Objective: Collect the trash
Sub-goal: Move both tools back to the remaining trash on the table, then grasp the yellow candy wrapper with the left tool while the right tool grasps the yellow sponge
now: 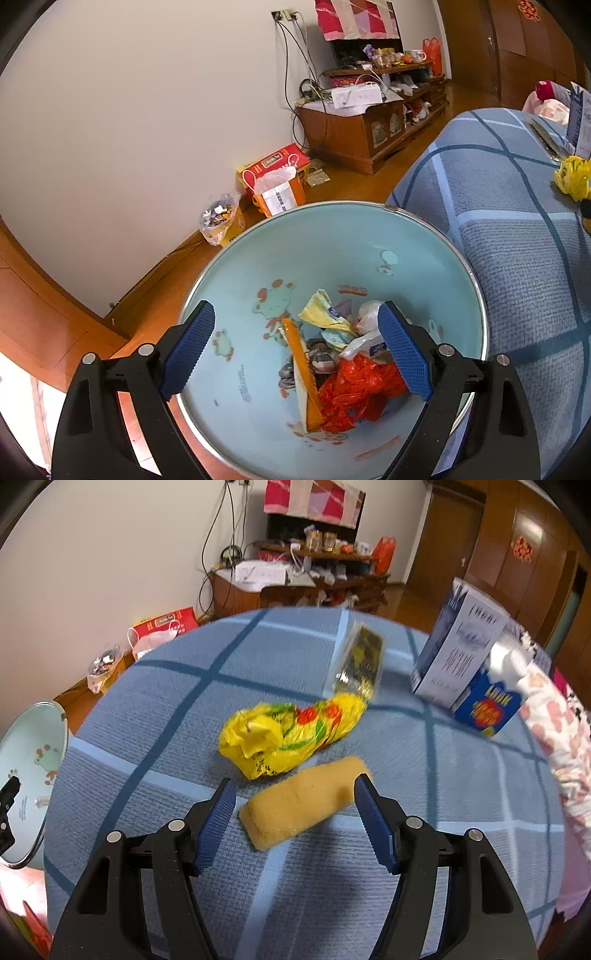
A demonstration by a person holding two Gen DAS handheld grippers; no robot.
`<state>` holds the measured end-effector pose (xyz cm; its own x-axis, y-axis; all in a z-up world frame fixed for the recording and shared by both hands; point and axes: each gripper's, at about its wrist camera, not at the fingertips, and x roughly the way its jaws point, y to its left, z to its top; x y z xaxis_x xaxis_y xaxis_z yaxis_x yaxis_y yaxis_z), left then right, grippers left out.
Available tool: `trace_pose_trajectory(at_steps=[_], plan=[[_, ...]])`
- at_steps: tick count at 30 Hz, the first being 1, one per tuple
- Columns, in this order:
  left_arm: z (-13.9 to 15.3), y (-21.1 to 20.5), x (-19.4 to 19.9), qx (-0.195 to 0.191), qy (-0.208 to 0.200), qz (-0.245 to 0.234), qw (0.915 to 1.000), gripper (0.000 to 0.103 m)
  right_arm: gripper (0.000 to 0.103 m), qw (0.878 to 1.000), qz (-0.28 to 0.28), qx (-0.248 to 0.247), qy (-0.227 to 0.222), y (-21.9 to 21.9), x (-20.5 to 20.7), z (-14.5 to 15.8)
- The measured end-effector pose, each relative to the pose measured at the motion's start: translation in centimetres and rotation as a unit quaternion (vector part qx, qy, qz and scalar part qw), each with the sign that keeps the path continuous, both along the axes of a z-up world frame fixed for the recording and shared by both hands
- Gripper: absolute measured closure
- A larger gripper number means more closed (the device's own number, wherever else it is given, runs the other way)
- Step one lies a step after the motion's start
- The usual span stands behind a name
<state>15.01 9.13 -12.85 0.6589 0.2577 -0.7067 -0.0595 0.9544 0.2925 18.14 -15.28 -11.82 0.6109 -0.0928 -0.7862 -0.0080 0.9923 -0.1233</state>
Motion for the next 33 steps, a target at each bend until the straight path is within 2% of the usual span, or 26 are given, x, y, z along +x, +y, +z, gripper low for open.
trace_pose_trajectory(at_steps=[1,5,7,15,23,28,33], plan=[[0.0,-0.2,0.1,-0.004,0.0,-0.002,1.0,0.015,0.05,1.0,0.001,0.005,0.003,-0.3,0.1,0.0],[0.3,-0.9,0.4,-0.016,-0.001,-0.011,0.9998,0.015,0.063,0.999,0.015,0.031,0.004,-1.5,-1.1,0.5],[0.6,-1.6,0.4,-0.025,-0.003,-0.021,0.9995,0.015,0.064,0.999,0.021,0.036,0.003,-2.3,-2.0,0.9],[2.0,-8.2,0.8,-0.057,-0.002,-0.096,0.9937,0.015,0.064,0.999,0.038,0.0,-0.004,-5.5,-6.0,1.4],[3.1,-17.6,1.5,-0.059,-0.008,-0.181,0.9816,0.015,0.064,0.999,0.003,-0.029,-0.013,-9.8,-7.7,1.5],[2.9,-21.6,2.7,-0.06,-0.005,-0.208,0.9763,0.015,0.062,1.0,-0.014,-0.021,-0.017,-12.1,-8.6,1.6],[1.8,-24.3,4.5,-0.064,0.016,-0.22,0.9732,0.016,0.062,0.999,-0.023,-0.013,-0.018,-13.6,-9.2,1.6]])
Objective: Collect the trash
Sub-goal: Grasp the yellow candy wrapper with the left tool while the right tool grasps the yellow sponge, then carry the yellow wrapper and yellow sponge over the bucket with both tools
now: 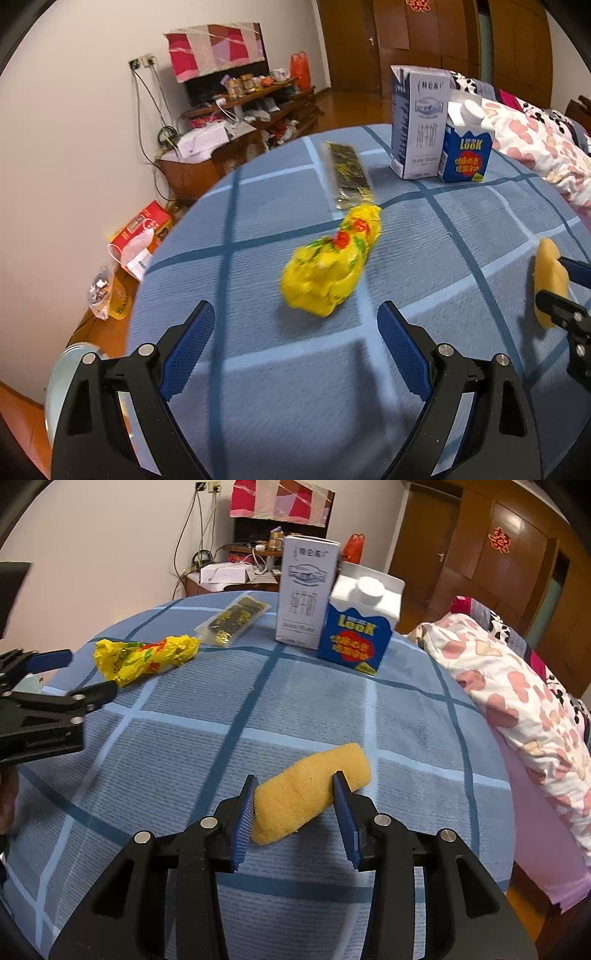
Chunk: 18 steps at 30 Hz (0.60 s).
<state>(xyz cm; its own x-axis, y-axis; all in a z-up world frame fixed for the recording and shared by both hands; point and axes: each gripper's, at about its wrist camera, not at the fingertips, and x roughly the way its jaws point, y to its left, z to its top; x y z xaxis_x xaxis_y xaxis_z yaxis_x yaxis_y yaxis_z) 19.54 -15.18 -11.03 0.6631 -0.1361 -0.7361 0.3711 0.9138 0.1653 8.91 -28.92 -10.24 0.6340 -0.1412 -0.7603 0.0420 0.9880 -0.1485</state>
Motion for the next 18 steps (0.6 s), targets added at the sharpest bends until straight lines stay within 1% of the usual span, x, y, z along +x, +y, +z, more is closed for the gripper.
trace_pose_trajectory(at_steps=[1,2,3,4,5,6,9,12,18], plan=[[-0.2,-0.2,0.3,-0.002,0.005,-0.003,1.0,0.017,0.061,1.0,-0.001,0.003,-0.001,-0.2,-0.1,0.0],[-0.4,-0.3,0.6,-0.003,0.011,-0.005,0.9999,0.023,0.061,1.0,0.0,0.004,0.0,-0.2,0.0,-0.1],[-0.6,-0.4,0.7,-0.005,0.017,-0.007,0.9998,0.034,0.061,1.0,0.0,0.007,0.0,-0.3,0.0,-0.1],[-0.8,-0.5,1.1,-0.007,0.027,-0.01,0.9996,0.043,0.061,1.0,0.001,0.008,0.0,-0.2,-0.1,-0.1],[-1.0,-0.4,1.4,-0.014,0.038,-0.012,0.9991,0.064,0.061,1.0,0.005,0.01,-0.001,-0.1,-0.1,-0.1],[-1.2,-0.2,1.6,-0.024,0.05,-0.013,0.9984,0.071,0.061,1.0,0.008,0.011,-0.001,0.1,-0.1,-0.1],[-1.2,-0.1,1.4,-0.027,0.048,-0.017,0.9984,0.075,0.061,1.0,0.016,0.014,-0.004,0.6,-0.1,-0.1],[-0.9,0.5,0.7,-0.035,0.045,-0.025,0.9981,0.077,0.061,1.0,0.024,0.015,-0.007,1.2,-0.1,0.0],[-0.2,2.1,-0.8,-0.038,0.034,-0.024,0.9984,0.077,0.061,0.999,0.037,0.011,-0.01,2.8,0.0,0.1]])
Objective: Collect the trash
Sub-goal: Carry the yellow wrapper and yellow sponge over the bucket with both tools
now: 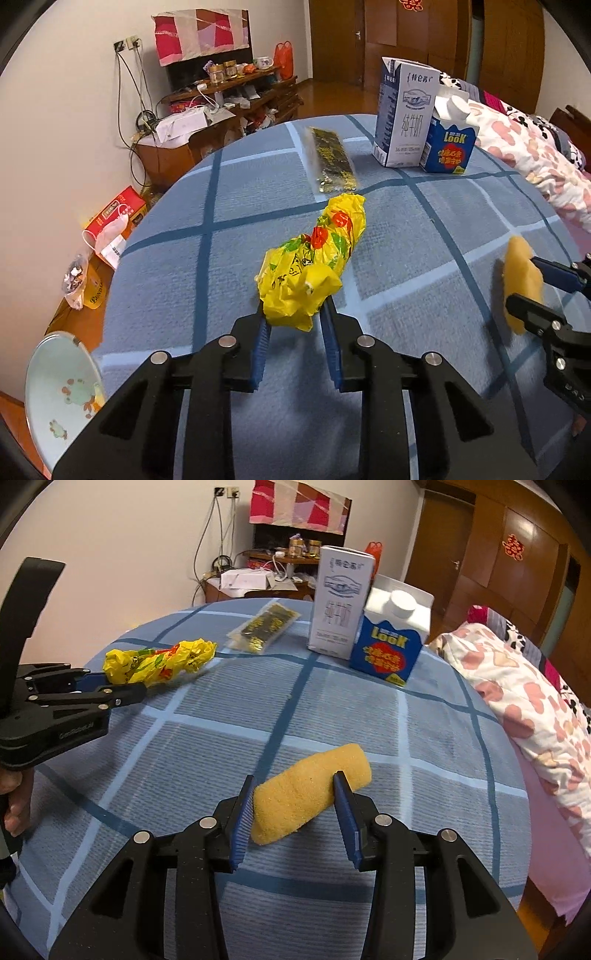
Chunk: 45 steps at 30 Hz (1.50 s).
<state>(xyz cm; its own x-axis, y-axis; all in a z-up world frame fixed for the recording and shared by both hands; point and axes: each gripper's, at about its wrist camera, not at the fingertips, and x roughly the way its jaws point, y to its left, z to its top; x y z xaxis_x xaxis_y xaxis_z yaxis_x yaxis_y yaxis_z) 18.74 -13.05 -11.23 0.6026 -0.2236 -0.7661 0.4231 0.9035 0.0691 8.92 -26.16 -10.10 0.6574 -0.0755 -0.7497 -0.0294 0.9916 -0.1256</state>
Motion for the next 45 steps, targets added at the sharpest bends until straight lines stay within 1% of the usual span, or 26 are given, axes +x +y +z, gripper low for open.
trace_pose_trajectory(at_steps=[5,15,21,30,36,45], plan=[[0.2,1.0,-1.0,0.006,-0.01,0.005,0.9999,0.077,0.061,1.0,0.008,-0.002,-0.002,1.1,-0.1,0.1],[1.0,3.6,-2.5,0.0,-0.017,0.023,0.9996,0.077,0.061,1.0,0.025,-0.002,-0.008,3.3,0.0,0.4],[1.6,6.3,-3.8,0.007,-0.028,0.043,0.9987,0.077,0.061,0.999,0.046,0.001,-0.012,5.3,0.4,0.7],[2.0,11.5,-5.5,0.013,-0.034,0.085,0.9957,0.077,0.061,0.996,0.09,0.001,-0.018,9.6,1.6,1.2],[2.1,15.0,-6.3,0.023,-0.037,0.12,0.9918,0.077,0.061,0.993,0.12,0.004,-0.018,12.4,2.5,1.2],[2.2,18.4,-6.8,0.032,-0.039,0.16,0.9859,0.077,0.061,0.986,0.165,0.001,-0.022,16.6,3.4,1.6]])
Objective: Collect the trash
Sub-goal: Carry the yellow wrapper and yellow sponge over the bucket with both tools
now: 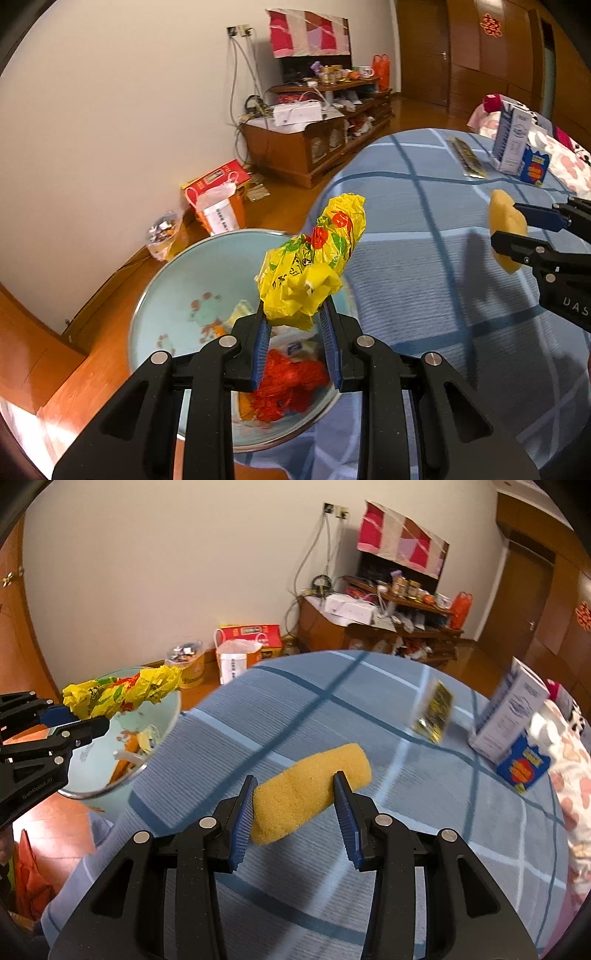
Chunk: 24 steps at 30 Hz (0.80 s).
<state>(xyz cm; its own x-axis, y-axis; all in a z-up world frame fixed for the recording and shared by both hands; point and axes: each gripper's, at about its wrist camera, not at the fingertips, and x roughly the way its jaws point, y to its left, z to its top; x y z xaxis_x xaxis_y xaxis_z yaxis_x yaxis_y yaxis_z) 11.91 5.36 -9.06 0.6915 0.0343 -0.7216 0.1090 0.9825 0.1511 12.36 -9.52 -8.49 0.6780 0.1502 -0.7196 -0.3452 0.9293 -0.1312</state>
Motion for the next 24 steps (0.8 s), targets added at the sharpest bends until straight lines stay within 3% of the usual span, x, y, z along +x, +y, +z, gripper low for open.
trace_pose_trajectory(at_steps=[24], plan=[[0.3,6.4,-1.1,0.009,-0.006,0.059,0.9982,0.077,0.061,0.998,0.066,-0.008,-0.006,7.2,1.3,0.2]])
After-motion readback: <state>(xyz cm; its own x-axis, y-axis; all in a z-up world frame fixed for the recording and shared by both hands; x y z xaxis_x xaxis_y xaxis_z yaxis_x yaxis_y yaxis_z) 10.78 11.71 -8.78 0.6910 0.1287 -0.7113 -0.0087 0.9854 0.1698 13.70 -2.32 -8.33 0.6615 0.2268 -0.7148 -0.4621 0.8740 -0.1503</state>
